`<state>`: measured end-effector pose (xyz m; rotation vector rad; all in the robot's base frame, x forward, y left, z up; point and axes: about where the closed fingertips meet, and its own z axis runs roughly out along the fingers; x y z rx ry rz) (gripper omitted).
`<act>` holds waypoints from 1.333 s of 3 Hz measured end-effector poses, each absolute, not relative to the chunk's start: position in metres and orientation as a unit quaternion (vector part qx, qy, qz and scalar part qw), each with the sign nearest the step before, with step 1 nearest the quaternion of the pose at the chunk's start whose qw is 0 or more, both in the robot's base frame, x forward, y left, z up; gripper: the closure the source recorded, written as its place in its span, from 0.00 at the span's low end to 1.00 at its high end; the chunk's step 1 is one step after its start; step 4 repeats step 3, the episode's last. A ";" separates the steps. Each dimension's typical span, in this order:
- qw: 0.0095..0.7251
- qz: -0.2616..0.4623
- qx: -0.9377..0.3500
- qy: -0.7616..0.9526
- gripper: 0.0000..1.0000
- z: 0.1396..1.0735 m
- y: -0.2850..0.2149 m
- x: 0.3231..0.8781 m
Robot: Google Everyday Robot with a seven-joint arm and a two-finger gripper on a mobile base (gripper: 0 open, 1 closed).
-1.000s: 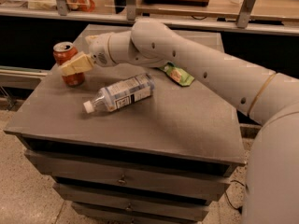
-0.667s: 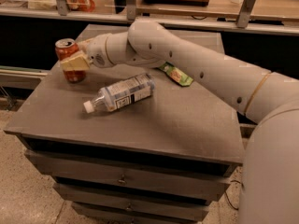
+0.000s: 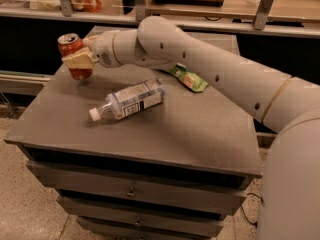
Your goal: Pick coke can
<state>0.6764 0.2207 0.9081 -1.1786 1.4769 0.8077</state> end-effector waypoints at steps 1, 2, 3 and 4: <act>0.538 0.337 -0.474 0.610 1.00 0.932 0.206 0.695; 0.561 0.325 -0.451 0.613 1.00 0.958 0.176 0.713; 0.561 0.325 -0.451 0.613 1.00 0.958 0.176 0.713; 0.561 0.325 -0.451 0.613 1.00 0.958 0.176 0.713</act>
Offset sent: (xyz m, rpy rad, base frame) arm 0.0560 -0.0858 0.0749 0.0942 -0.0630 -0.1659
